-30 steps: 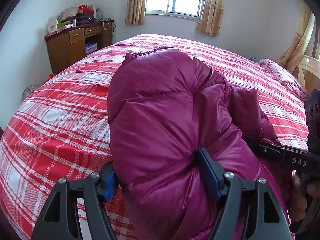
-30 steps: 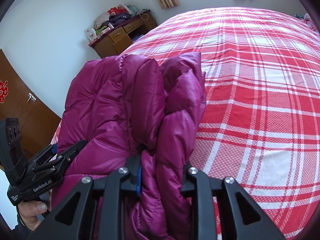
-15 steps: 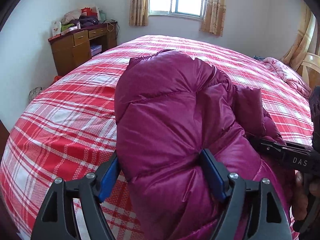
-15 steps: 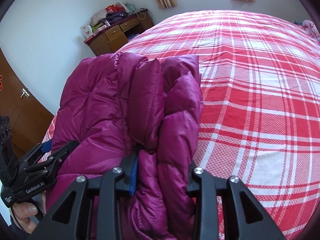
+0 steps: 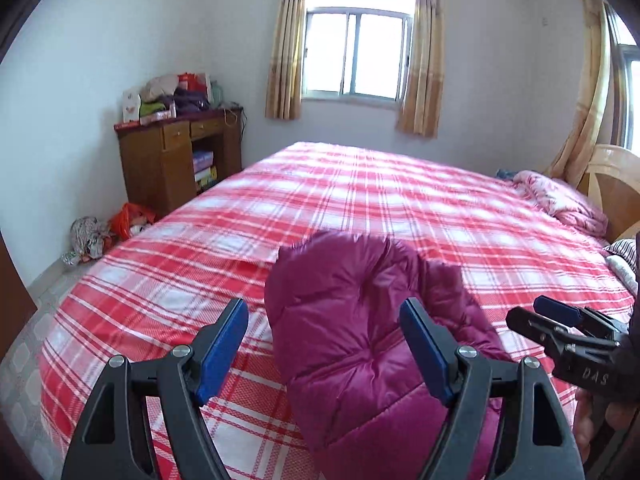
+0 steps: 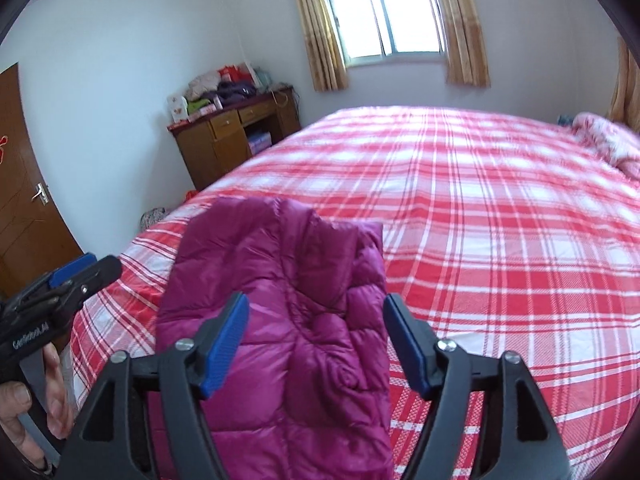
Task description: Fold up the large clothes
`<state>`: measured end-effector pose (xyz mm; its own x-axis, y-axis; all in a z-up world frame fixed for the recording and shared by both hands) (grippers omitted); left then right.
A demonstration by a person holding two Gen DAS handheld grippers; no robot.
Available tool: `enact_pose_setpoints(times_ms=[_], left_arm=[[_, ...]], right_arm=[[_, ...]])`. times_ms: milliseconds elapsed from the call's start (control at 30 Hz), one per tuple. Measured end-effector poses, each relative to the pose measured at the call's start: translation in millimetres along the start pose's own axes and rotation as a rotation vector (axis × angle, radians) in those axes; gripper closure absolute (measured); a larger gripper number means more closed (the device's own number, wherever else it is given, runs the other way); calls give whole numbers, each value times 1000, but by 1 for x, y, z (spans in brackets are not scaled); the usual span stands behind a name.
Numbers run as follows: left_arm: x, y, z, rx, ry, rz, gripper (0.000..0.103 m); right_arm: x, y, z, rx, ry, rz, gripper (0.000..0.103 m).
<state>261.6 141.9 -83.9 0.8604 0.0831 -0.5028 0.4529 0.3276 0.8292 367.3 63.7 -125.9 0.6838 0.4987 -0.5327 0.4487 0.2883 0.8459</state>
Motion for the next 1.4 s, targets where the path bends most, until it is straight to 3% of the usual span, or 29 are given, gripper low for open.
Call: enact_pose_setpoints(times_ms=[433,1400], left_arm=[[-39,23,10,0,-38,92,23],[-33,16,4,-8,-31,71,23]], right_arm=[[-48,19,-23,-35,-14,84,23],[-52,15,-25,-32,-13,94,21]])
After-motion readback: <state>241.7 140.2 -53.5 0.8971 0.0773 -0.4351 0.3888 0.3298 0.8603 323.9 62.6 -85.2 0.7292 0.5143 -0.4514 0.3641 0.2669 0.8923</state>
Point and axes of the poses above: each gripper's, at about its wrist camera, not at the fingertips, and x roughly the way its jaws point, z to its right, y to its top, the point moved 8 cm from there along x, roughly the way its jaws point, and after that the axes turned 11 degrees about -x, right-handed, at the moved point
